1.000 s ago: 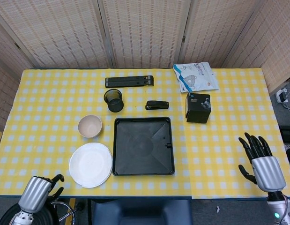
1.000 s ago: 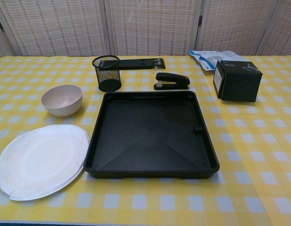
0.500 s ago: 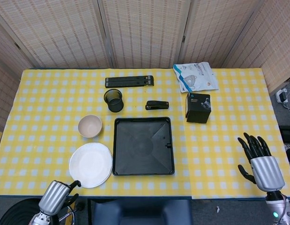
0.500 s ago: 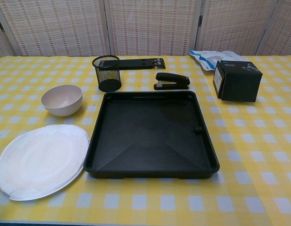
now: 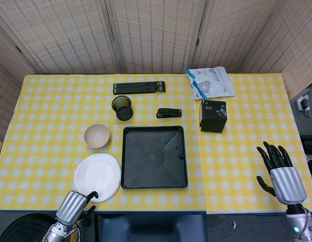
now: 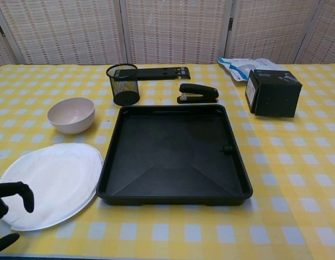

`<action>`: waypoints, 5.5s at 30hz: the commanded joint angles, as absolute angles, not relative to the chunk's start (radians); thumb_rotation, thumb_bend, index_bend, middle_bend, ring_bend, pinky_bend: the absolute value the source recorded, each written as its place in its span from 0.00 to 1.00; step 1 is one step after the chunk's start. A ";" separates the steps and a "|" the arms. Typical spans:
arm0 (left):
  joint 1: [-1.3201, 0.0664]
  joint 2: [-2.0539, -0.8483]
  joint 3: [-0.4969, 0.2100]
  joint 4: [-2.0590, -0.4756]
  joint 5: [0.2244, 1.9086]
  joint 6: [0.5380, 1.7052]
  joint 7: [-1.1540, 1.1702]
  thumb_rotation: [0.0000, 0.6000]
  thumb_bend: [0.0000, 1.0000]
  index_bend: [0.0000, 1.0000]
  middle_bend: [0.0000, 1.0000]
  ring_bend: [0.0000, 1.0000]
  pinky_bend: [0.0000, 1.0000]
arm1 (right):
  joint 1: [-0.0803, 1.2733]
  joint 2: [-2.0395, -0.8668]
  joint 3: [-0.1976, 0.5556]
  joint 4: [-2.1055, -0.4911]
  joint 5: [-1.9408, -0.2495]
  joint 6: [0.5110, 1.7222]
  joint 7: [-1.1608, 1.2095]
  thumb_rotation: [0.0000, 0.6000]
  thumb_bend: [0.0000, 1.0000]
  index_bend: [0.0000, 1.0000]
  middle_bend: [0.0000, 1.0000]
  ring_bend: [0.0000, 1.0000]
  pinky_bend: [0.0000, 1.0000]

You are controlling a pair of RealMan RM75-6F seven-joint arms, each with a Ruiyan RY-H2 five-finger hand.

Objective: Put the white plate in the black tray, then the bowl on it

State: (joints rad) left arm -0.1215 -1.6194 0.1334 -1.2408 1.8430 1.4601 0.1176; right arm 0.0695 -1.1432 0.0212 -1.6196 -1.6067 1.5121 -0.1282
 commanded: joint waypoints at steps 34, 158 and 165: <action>-0.170 -1.733 0.118 -1.104 1.774 1.421 0.140 1.00 0.32 0.47 1.00 1.00 1.00 | 0.070 -1.130 0.026 -1.622 -1.592 1.507 -0.103 1.00 0.34 0.00 0.00 0.00 0.00; -0.569 -2.015 -0.199 -1.132 1.658 1.384 0.410 1.00 0.67 0.64 1.00 1.00 1.00 | 0.071 -1.057 0.046 -1.617 -1.520 1.477 0.066 1.00 0.34 0.00 0.00 0.00 0.00; -0.579 -2.056 -0.171 -1.109 1.647 1.371 0.439 1.00 0.67 0.63 1.00 1.00 1.00 | 0.071 -1.052 0.045 -1.613 -1.522 1.474 0.081 1.00 0.34 0.00 0.00 0.00 0.00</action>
State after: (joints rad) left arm -0.5778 -2.0507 -0.1764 -1.1113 1.6502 1.3750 0.4338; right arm 0.0704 -1.0521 0.0448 -1.6132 -1.5222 1.4747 0.0807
